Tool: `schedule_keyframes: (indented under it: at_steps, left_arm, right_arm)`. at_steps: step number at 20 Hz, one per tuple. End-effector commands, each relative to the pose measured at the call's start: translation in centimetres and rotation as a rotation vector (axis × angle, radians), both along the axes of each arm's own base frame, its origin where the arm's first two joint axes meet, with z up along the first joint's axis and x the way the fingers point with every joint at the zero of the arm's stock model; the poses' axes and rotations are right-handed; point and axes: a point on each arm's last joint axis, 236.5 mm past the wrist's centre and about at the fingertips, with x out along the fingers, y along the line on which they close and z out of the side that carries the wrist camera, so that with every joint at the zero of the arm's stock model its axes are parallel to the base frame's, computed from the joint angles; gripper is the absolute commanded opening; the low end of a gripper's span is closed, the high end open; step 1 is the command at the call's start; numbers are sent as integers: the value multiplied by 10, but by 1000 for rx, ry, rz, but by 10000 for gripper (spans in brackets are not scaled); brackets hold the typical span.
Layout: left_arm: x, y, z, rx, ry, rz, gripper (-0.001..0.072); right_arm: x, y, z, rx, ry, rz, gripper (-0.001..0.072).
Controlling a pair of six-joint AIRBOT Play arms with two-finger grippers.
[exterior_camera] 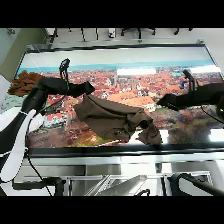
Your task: Fold the shirts.
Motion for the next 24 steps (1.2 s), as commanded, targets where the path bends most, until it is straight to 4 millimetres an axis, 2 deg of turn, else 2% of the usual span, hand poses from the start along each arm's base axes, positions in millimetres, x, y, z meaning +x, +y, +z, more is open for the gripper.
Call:
schedule_keyframes:
  at_steps: [1,3,4,5,8,11,13,17,20,21,22,23,24]
  left_arm:
    - [-37,36,7,-7,204,-38,699]
    - [-69,56,-2,-14,320,-27,699]
    - [-87,60,-12,-16,365,-20,699]
    - [-105,60,-25,-19,401,-10,699]
    - [-162,46,-76,-11,481,15,699]
    - [-199,22,-123,6,498,48,699]
    - [-209,-1,-137,-27,487,63,698]
    - [-199,-36,-144,-15,380,58,697]
    - [-201,-57,-162,17,428,2,697]
    - [-203,-61,-168,24,455,-12,652]
    - [-203,-66,-172,30,477,-30,540]
    - [-200,-69,-173,35,483,-42,450]
    - [-195,-72,-172,34,482,-49,296]
  right_arm:
    - [-60,-9,-16,-2,104,-11,526]
    - [-81,-7,-42,-18,105,-87,541]
    - [-87,-5,-55,-21,101,-123,658]
    - [-93,-3,-69,-26,107,-144,709]
    - [-104,18,-92,-16,151,-109,709]
    - [-86,38,-101,-22,115,-106,708]
    - [-78,48,-109,-34,126,-87,706]
    - [-55,57,-116,-33,156,-86,703]
    - [-51,58,-130,-37,203,-84,700]
    - [-53,58,-134,-36,222,-82,653]
    - [-55,59,-136,-35,228,-73,478]
    - [-54,59,-134,-35,217,-63,348]
    - [-53,59,-132,-35,210,-61,216]
